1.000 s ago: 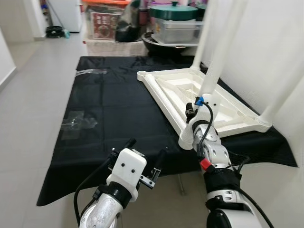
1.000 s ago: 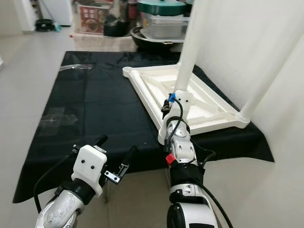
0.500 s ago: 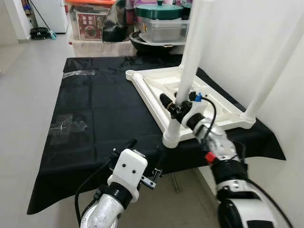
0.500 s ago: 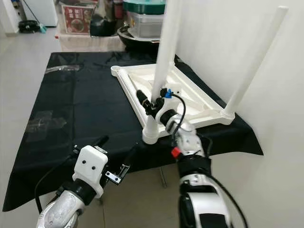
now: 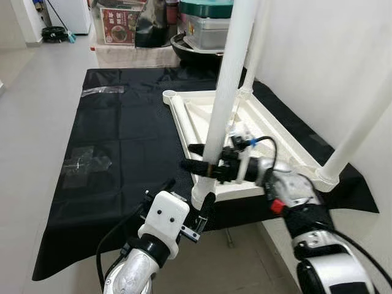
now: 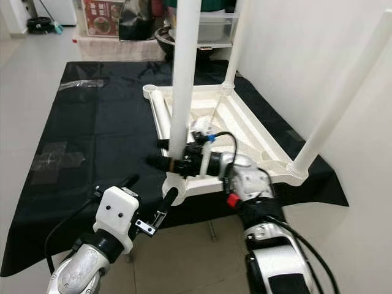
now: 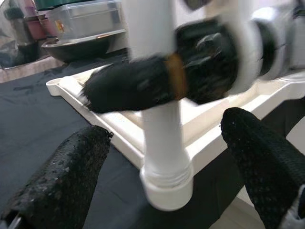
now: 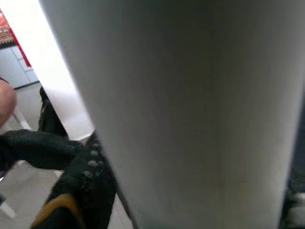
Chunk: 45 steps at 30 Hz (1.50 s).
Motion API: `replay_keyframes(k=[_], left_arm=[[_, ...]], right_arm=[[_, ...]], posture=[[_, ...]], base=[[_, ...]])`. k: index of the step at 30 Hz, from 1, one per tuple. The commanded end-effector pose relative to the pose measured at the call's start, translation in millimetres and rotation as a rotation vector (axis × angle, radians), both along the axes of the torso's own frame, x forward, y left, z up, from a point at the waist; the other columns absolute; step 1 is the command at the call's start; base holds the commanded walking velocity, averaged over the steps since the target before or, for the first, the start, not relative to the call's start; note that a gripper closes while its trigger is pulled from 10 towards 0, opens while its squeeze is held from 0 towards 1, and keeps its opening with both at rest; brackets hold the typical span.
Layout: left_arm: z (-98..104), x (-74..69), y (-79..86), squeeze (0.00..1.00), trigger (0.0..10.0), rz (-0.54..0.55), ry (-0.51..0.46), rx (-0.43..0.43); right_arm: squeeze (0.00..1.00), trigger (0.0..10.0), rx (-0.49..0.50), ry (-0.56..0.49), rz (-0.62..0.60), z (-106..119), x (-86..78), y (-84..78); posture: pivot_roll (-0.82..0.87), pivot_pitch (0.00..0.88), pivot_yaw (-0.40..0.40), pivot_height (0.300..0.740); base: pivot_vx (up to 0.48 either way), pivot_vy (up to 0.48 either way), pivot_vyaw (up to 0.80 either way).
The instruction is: Building children table
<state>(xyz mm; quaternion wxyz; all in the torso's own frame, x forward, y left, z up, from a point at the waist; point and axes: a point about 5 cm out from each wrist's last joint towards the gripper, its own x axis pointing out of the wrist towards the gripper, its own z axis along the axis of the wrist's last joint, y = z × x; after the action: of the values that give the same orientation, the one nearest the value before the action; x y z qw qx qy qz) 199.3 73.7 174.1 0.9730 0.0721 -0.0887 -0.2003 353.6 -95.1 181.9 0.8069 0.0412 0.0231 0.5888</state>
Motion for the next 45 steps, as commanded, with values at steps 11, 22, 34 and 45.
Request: replay_keyframes(k=[11,22,34,45], left_arm=[[-1,-0.2,-1.0,0.0,10.0,0.001,0.004,0.01],[-2,0.8,-1.2,0.0,10.0,-0.006,0.003,0.011],[-2,1.4,-0.2,0.0,10.0,0.0,0.001,0.012],[-1,2.1,-0.3,0.0,10.0,-0.001,0.0,0.011]], right_arm=[[0.0,0.0,0.042,-0.014,-0.521,6,27.3,-8.5],[0.0,0.0,0.001,0.194,-1.459,-15,18.7,-45.1],[0.0,10.0,0.28,0.043,-0.771,19,24.8,-4.2],[0.0,10.0,0.12,0.067,-0.125,8,-4.6,-19.9]], posture=[[0.15,0.028,-0.103,0.74],[0.14,0.029,-0.098,0.74],[0.14,0.032,-0.099,0.74],[0.14,0.032,-0.101,0.74]], base=[[0.0,0.0,0.0],[0.0,0.0,0.0],[0.0,0.0,0.0],[0.0,0.0,0.0]])
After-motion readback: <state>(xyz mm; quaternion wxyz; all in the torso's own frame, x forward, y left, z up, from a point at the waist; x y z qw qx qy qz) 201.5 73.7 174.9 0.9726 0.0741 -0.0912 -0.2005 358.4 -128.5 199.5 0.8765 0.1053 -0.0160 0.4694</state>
